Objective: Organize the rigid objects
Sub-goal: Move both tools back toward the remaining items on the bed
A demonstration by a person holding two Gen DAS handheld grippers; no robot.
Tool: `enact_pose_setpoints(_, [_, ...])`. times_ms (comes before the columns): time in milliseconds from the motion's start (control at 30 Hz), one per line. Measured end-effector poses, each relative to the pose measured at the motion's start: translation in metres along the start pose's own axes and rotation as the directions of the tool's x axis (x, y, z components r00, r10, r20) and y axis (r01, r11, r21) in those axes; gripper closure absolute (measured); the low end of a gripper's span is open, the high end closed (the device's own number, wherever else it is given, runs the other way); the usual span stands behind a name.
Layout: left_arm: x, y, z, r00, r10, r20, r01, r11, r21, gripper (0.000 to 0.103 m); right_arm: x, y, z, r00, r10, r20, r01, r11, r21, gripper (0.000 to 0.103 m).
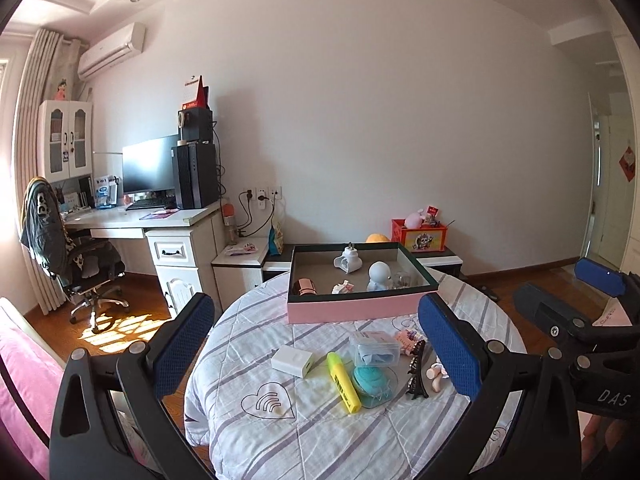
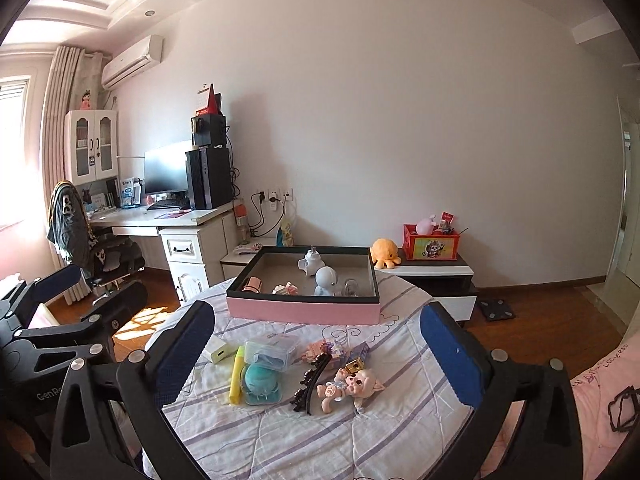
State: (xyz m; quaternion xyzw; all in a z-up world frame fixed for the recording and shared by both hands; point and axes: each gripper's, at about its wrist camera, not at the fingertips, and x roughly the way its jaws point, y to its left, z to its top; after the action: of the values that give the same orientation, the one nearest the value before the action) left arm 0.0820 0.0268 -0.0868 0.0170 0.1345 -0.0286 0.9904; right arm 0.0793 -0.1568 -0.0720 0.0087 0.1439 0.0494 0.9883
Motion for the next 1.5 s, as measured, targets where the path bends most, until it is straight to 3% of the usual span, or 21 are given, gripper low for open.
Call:
enact_pose_setpoints(433, [-0.033, 0.003, 0.007, 0.995, 0.033, 0.093, -0.034, 0.999, 0.010, 0.000, -0.026, 0.010, 0.005, 0.999, -0.006, 0.054, 0.007, 1.000, -0.014, 0.000])
enact_pose_setpoints(1000, [-0.013, 0.002, -0.002, 0.998, 0.027, 0.051, -0.027, 1.000, 0.005, 0.000, -0.007, 0.010, -0.004, 1.000, -0.006, 0.006, 0.006, 1.000, -0.018, 0.000])
enact_pose_setpoints(1133, [0.011, 0.009, -0.017, 0.999, -0.013, -0.032, 0.013, 1.000, -0.014, 0.000, 0.011, 0.004, -0.016, 0.999, -0.016, -0.051, 0.015, 1.000, -0.019, 0.000])
enact_pose_setpoints(1233, [0.034, 0.021, -0.032, 0.994, -0.006, -0.114, 0.002, 0.999, -0.042, 0.000, 0.027, -0.006, -0.030, 0.994, -0.029, -0.104, 0.029, 1.000, -0.004, 0.000])
enact_pose_setpoints(1500, [0.087, 0.032, -0.076, 0.955, -0.013, -0.297, -0.007, 0.998, -0.064, 0.000, 0.078, -0.034, -0.075, 0.960, -0.043, -0.276, 0.057, 0.998, 0.041, 0.000])
